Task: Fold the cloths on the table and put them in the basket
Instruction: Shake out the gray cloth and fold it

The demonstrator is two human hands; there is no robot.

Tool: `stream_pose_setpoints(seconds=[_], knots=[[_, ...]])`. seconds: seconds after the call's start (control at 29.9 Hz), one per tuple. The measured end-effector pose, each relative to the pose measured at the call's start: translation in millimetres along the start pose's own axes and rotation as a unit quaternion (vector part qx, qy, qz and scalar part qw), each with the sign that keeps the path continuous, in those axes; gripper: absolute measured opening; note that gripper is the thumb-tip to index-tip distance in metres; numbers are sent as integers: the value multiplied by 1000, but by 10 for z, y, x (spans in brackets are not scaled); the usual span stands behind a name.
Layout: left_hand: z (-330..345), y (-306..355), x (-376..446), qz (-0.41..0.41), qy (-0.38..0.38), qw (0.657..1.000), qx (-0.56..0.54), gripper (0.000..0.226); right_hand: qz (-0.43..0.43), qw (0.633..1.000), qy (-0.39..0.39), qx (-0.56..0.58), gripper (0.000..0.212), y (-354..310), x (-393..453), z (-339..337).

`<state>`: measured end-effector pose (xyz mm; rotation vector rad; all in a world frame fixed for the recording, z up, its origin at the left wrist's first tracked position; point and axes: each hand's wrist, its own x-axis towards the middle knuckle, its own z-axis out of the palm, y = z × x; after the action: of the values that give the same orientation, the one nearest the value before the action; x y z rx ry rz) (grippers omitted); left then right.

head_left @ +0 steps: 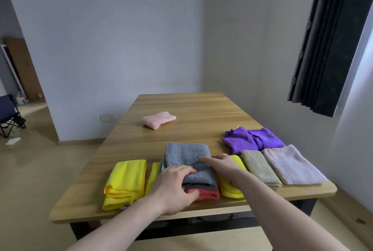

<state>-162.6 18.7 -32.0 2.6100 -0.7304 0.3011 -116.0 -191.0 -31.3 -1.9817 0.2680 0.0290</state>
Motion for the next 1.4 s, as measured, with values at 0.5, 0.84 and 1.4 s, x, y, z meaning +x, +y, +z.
stream_pose_setpoints(seconds=[0.5, 0.84, 1.4], knots=[[-189, -208, 77, -63, -145, 972, -174, 57, 85, 995, 2, -56, 81, -449, 283, -64], [-179, -278, 60, -48, -138, 970, -194, 51, 69, 993, -88, 42, 61, -686, 422, -101], [-183, -477, -159, -6, 189, 981, -51, 49, -298, 938, -60, -165, 48, -505, -332, -136]])
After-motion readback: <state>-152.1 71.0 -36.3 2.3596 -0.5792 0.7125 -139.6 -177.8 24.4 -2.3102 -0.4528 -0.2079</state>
